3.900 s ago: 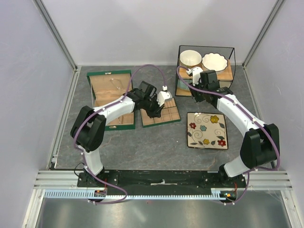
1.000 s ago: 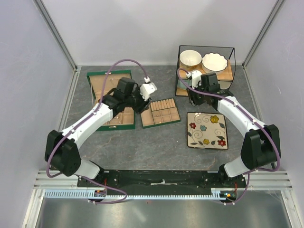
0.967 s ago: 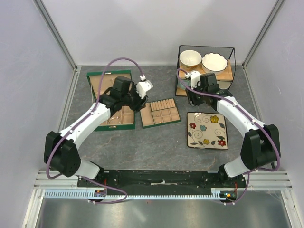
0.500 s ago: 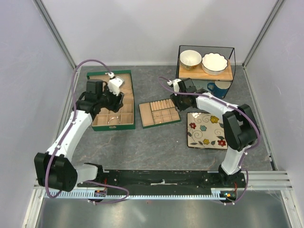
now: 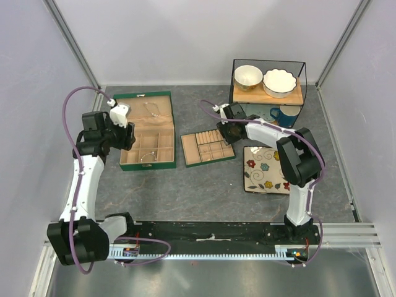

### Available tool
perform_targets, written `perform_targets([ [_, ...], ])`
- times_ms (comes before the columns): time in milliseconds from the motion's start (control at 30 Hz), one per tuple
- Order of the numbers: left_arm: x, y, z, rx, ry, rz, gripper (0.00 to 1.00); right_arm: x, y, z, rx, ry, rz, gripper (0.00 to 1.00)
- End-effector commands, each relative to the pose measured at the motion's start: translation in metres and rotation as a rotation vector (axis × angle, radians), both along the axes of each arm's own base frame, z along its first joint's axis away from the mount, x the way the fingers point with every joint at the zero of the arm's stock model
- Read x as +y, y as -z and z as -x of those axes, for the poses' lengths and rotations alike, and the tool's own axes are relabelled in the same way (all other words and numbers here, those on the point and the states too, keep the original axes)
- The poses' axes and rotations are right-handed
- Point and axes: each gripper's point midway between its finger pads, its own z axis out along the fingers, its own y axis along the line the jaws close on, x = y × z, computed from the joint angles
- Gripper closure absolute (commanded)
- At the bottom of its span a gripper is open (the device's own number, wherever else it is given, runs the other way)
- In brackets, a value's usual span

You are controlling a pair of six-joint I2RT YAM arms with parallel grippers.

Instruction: Organize the mixed jewelry

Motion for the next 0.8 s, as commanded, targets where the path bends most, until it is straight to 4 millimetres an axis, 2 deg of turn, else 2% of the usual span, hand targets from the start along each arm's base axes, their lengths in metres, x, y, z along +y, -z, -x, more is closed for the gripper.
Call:
perform_targets([
  [0, 0.010, -0.007, 0.002, -0.033, 0.015, 0.003, 0.37, 0.006, -0.004, -0.013, -0.036, 0.053, -0.010, 0.52],
  [200, 0.035, 0.001, 0.005, -0.008, -0.040, 0.005, 0.37, 0.003, 0.007, -0.006, -0.004, 0.066, -0.001, 0.54],
  [300, 0.040, 0.003, 0.007, 0.004, -0.042, 0.040, 0.37, 0.001, 0.015, -0.003, 0.018, 0.067, 0.015, 0.56],
  [433, 0.027, -0.001, 0.011, 0.002, 0.001, 0.097, 0.37, -0.001, 0.016, -0.003, 0.018, 0.075, 0.021, 0.58],
  [533, 0.017, -0.002, 0.011, 0.012, 0.027, 0.155, 0.37, -0.001, 0.015, -0.005, 0.012, 0.078, 0.024, 0.64],
  [667, 0.001, 0.001, 0.010, 0.037, 0.067, 0.211, 0.36, -0.005, 0.020, -0.006, 0.023, 0.097, 0.051, 0.85],
  [733, -0.007, 0.002, 0.008, 0.048, 0.080, 0.220, 0.36, -0.006, 0.020, -0.006, 0.023, 0.101, 0.056, 0.91],
  [767, -0.017, 0.002, 0.008, 0.049, 0.106, 0.219, 0.36, -0.008, 0.019, -0.005, 0.026, 0.103, 0.059, 0.96],
])
